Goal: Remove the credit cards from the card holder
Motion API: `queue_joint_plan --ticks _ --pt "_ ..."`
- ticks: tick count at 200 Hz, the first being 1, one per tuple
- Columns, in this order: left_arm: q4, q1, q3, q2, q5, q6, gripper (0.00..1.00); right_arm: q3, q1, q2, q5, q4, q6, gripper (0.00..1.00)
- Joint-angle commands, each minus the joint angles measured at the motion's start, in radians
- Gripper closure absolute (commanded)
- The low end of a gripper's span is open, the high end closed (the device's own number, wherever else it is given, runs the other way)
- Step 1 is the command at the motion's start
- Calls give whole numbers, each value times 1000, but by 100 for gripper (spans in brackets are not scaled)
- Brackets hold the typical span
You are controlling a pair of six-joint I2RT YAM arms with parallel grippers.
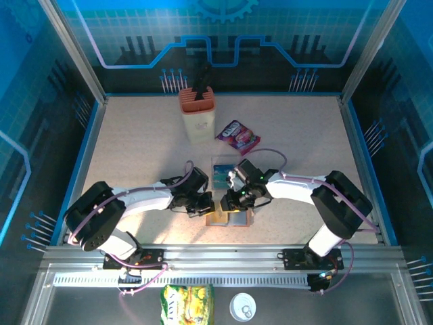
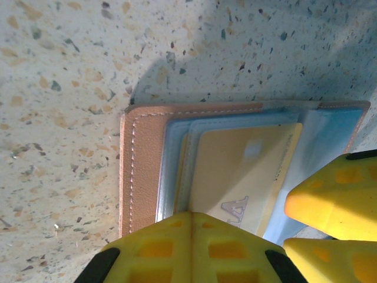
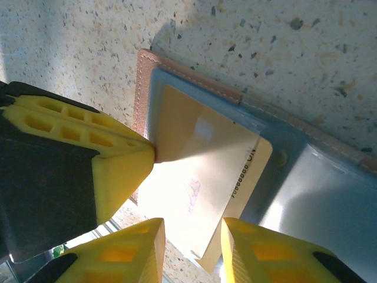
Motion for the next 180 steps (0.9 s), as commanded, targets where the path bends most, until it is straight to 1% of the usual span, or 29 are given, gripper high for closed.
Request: queue_joint_plan --ticks 1,17,34,52,86,107,118,142,180 --pt "-59 4 -27 -18 -16 13 95 -20 12 30 -34 46 13 69" --pt "-72 3 -29 -22 -23 12 95 -27 12 49 -46 74 23 69" --pt "-79 3 -22 -18 -18 14 95 -30 12 72 -62 99 28 72" --pt "-88 3 -24 -18 -23 16 95 -32 14 85 -54 90 22 72" --pt "-86 4 -24 -15 -21 13 95 -56 13 45 -28 84 26 73" --pt "-82 4 -21 -11 -19 12 95 -79 8 56 -102 178 56 74" --pt "-82 3 -18 -10 -17 14 95 -88 8 66 -111 214 79 74" --pt "-84 3 -16 -11 -18 17 96 -86 8 85 -105 210 85 74" --pt "-82 4 -19 -6 -13 22 96 -94 8 59 -115 219 84 75"
